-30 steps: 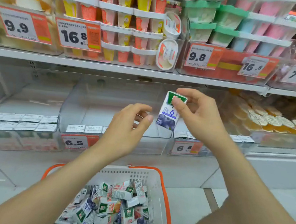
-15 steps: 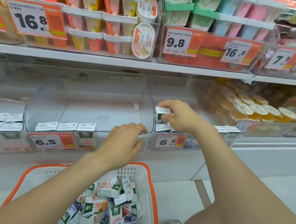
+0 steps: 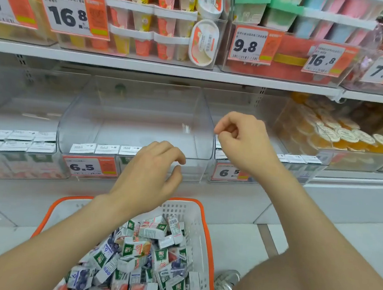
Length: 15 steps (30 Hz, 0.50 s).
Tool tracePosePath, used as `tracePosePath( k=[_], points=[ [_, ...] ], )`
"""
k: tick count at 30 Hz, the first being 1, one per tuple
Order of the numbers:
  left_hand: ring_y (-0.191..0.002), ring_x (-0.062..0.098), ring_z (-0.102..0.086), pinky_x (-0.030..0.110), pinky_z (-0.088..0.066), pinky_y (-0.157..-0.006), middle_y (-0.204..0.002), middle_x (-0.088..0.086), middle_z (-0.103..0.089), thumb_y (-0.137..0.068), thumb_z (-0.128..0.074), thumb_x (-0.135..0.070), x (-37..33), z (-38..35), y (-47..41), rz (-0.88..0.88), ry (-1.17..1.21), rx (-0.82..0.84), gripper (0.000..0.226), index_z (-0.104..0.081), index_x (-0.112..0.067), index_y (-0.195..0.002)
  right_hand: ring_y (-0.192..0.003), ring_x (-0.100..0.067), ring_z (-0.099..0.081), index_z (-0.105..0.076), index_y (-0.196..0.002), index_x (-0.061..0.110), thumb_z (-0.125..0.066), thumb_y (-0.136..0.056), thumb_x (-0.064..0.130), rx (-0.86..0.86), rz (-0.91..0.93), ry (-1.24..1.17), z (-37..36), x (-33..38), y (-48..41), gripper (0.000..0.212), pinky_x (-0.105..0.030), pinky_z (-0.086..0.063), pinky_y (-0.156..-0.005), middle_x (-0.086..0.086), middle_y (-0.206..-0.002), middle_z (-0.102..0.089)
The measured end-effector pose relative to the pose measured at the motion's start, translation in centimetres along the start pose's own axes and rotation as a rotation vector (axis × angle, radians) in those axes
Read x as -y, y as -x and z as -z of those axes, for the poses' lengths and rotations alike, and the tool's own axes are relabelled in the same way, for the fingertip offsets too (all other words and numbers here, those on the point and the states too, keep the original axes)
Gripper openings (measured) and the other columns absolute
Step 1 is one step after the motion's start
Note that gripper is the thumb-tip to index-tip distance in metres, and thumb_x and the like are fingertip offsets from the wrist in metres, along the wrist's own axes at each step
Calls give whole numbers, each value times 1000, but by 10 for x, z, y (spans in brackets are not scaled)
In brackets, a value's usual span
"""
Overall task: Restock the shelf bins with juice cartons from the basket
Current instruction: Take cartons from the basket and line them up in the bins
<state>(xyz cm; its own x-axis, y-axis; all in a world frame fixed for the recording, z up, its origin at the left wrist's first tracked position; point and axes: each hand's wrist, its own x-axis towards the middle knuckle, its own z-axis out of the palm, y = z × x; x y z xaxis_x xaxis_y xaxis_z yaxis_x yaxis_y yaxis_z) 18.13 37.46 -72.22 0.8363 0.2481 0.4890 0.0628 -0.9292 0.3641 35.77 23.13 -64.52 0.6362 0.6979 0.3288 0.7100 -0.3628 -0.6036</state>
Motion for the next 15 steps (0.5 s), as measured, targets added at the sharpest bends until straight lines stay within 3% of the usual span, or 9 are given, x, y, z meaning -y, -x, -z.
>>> tracePosePath(
  k=[3, 7, 11, 15],
  points=[
    [-84, 14, -56, 34, -49, -72, -87, -13, -59, -94, -53, -30, 4, 1, 28, 15, -33, 73, 11, -63, -27, -93, -55, -7, -57, -74, -81, 24, -55, -84, 4, 321, 59, -8, -18, 28, 39, 28, -15, -42, -54, 9, -61, -65],
    [-66, 11, -55, 30, -42, -54, -73, -16, -58, -95, -53, -35, 30, -16, 71, 162, -87, 419, 13, -53, -36, -82, -70, -15, -61, -72, -80, 18, -48, -85, 11, 702, 177, 229, -79, 31, 69, 26, -31, -51, -65, 2, -69, -66],
    [-79, 18, -62, 36, -55, -70, -84, -11, -63, -98, -52, -30, 66, -48, 120, 289, -74, 771, 13, -58, -33, -87, -65, -36, -47, -42, -63, 12, -48, -86, 1, 1064, 146, 447, -151, 8, 102, 26, -41, -41, -60, -14, -65, -47],
    [-102, 24, -65, 39, -55, -91, -108, 0, -65, -100, -56, -22, 83, -79, 162, 383, -38, 1051, 14, -67, -23, -108, -69, -25, -36, -29, -66, 18, -47, -86, -13, 1267, 176, 610, -186, -15, 126, 41, -40, -33, -59, -7, -71, -36]
  ],
)
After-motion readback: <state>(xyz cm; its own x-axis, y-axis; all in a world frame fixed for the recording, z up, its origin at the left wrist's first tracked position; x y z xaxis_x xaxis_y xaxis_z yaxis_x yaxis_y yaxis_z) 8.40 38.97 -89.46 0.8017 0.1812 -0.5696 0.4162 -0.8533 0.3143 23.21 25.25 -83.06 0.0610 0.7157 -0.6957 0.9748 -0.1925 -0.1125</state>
